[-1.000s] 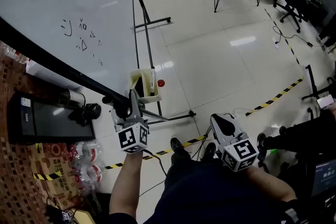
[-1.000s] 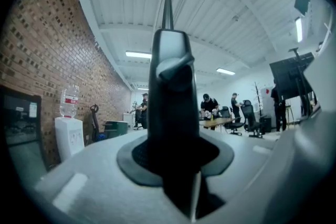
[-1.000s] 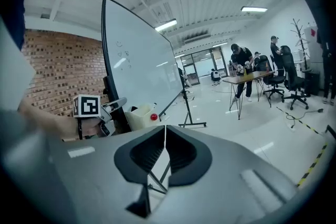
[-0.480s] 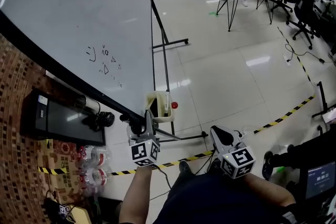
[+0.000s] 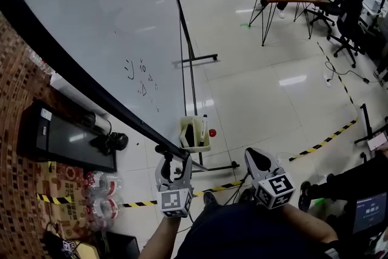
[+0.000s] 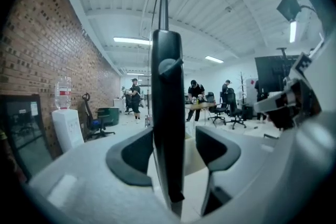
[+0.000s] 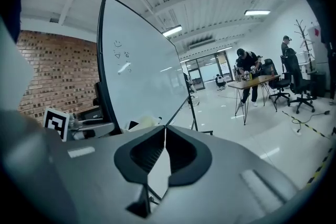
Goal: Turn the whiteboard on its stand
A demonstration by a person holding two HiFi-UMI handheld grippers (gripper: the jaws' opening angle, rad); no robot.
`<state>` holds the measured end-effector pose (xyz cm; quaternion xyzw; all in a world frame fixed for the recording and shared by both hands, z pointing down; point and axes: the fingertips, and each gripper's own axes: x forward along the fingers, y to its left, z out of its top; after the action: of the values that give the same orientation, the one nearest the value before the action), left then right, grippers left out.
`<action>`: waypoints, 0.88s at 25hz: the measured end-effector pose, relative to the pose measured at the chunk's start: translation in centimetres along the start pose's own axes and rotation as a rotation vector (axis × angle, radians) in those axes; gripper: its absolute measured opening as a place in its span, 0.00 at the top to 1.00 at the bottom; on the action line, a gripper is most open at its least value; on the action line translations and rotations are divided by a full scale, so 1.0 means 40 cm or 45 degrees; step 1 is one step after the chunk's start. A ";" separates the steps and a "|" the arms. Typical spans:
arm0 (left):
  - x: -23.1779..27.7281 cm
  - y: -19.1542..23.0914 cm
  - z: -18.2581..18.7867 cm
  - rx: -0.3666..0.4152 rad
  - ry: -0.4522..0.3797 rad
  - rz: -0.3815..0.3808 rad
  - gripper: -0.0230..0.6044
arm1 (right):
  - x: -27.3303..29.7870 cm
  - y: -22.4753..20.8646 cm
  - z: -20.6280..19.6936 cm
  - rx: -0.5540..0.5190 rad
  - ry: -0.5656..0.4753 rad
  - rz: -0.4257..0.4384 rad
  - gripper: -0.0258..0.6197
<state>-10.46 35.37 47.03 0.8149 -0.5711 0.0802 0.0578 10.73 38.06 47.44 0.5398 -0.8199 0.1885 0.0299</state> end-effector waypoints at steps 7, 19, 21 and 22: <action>-0.151 -0.081 -0.021 0.024 0.077 -0.240 0.81 | 0.014 0.016 -0.004 0.005 0.018 0.018 0.94; -0.038 -0.320 0.113 0.000 -0.034 -0.598 0.95 | 0.011 0.096 0.080 -0.145 -0.112 0.130 0.94; -0.021 -0.342 0.101 -0.032 -0.011 -0.637 0.95 | 0.004 0.095 0.099 -0.174 -0.144 0.126 0.94; -0.016 -0.348 0.091 -0.055 0.004 -0.643 0.95 | 0.001 0.093 0.104 -0.181 -0.157 0.122 0.94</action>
<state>2.66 40.04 43.28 0.9301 -0.3510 0.0522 0.0944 8.03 37.90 42.58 0.5071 -0.8563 0.0975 0.0088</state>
